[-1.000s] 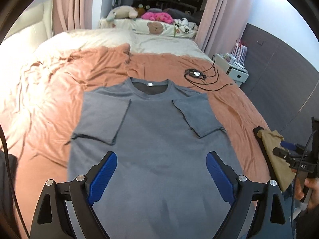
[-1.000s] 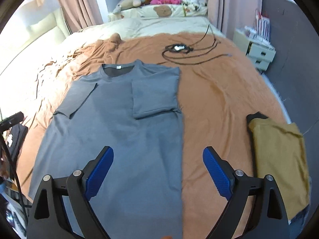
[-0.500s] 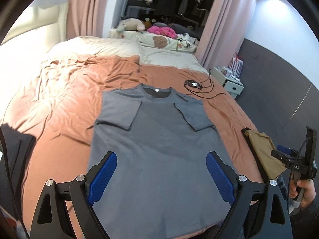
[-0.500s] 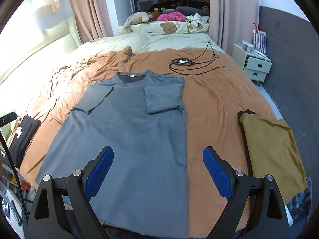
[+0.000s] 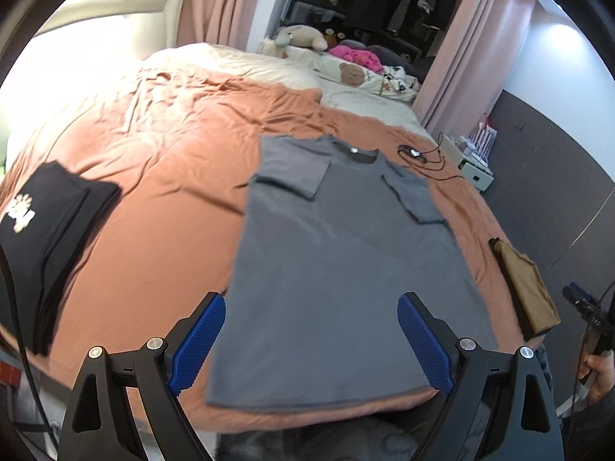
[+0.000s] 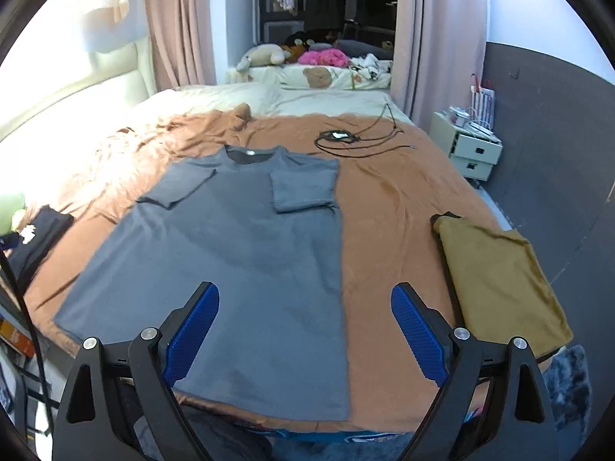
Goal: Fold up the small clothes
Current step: 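Lift both tools back above the shirt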
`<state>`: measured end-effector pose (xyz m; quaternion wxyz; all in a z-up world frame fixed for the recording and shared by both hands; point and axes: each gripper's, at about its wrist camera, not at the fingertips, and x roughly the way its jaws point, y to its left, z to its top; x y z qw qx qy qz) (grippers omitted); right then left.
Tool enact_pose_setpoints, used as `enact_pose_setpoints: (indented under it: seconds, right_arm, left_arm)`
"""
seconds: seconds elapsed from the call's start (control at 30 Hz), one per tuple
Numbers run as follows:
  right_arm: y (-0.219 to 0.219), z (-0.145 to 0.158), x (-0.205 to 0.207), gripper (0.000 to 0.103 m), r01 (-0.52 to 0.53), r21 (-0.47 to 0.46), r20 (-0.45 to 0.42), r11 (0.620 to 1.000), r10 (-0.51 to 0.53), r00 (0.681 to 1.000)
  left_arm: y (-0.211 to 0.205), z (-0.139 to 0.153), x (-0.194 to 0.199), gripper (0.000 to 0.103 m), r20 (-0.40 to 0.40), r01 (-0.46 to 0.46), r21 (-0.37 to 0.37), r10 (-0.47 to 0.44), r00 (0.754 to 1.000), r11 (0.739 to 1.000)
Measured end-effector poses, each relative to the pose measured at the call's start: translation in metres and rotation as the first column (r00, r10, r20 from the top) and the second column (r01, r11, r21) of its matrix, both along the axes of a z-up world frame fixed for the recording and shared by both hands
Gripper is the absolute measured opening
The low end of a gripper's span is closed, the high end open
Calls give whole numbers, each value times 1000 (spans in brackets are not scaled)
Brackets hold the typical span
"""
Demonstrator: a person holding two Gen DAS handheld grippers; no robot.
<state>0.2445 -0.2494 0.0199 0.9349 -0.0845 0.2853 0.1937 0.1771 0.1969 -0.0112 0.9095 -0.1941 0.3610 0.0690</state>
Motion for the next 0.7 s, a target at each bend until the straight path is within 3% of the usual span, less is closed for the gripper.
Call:
enact_pose_setpoints:
  seconds: [0.07, 0.2, 0.3, 0.57, 0.7]
  right_arm:
    - [-9, -4, -10, 91, 3, 15, 3, 1000, -3, 1000]
    - [-20, -18, -19, 92, 34, 7, -33, 999, -34, 999]
    - [-24, -24, -21, 103, 69, 6, -57, 998, -69, 996]
    - [-47, -47, -15, 103, 64, 134, -154, 989, -43, 987]
    - [-64, -62, -7, 103, 117, 168, -193, 979, -84, 978]
  left_arm:
    - [3, -2, -16, 92, 17, 3, 5, -3, 1000, 1000]
    - [1, -11, -39, 102, 19, -18, 51, 17, 1000, 999]
    - [-3, -19, -49, 103, 23, -17, 48, 16, 1000, 999]
    - [-20, -45, -56, 103, -22, -1, 54, 2, 1000, 999]
    - [-13, -59, -57, 103, -32, -38, 39, 39, 999, 999]
